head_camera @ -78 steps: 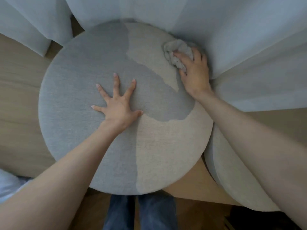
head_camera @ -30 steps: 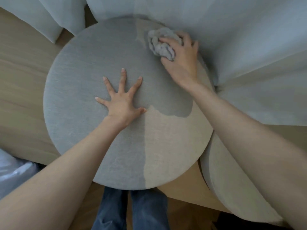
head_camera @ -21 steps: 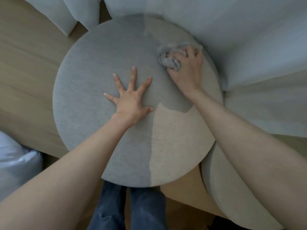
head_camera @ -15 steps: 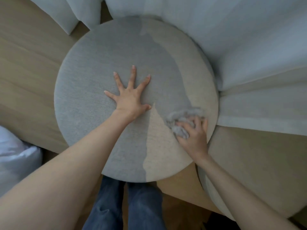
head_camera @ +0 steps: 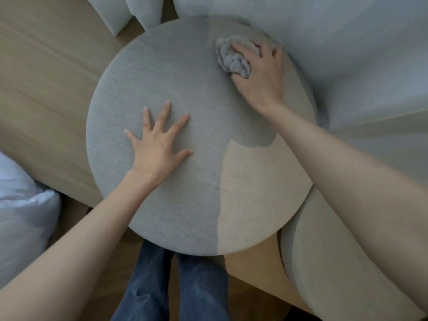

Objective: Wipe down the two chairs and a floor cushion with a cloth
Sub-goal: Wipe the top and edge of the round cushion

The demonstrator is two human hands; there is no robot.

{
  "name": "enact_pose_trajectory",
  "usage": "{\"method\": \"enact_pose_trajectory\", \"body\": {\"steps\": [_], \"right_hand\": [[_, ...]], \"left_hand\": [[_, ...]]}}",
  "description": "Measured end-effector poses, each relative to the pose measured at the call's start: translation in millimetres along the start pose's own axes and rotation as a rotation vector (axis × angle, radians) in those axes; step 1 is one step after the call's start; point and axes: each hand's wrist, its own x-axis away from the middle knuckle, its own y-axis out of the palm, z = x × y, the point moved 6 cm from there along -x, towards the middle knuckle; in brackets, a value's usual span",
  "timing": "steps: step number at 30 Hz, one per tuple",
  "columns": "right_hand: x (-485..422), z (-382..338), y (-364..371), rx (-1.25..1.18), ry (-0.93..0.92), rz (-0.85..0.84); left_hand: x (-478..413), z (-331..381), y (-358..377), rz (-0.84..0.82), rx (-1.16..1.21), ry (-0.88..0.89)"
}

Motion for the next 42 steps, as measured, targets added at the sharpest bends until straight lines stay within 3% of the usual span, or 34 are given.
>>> {"method": "enact_pose_trajectory", "body": {"steps": [5,9,14,16,19,22,29,32,37,39,42], "right_hand": [[5,-9,29,0.178,0.019,-0.046],[110,-14,15,-0.004,-0.101,-0.013],[208,-8,5,-0.095,-0.154,-0.258],[196,-7,-9,-0.153,-0.135,-0.218],[140,-10,-26,-0.185,-0.021,-0.071],[59,-23,-21,-0.159,0.075,-0.028],[-80,-72,42,0.087,0.112,-0.133],[-82,-99,64,0.191,0.126,-0.132],[-42,-171,93,0.136,-0.264,-0.247],[-44,-165,91,0.209,-0.237,-0.27],[-49,-137,82,0.206,-0.04,-0.367]], "left_hand": [[1,-6,4,-0.036,0.043,-0.038],[-1,-6,4,-0.06,-0.002,-0.052],[2,-2,1,-0.095,-0.049,-0.05],[1,-4,-3,-0.083,-0.039,-0.036],[5,-21,-19,0.062,0.047,-0.046],[12,-57,-34,0.211,0.149,-0.172],[10,-125,-27,0.127,0.505,-0.455],[8,-128,-23,0.173,0.546,-0.453],[6,-126,-21,0.191,0.574,-0.45],[5,-127,-21,0.176,0.572,-0.45],[3,-127,-21,0.163,0.565,-0.459]]}}
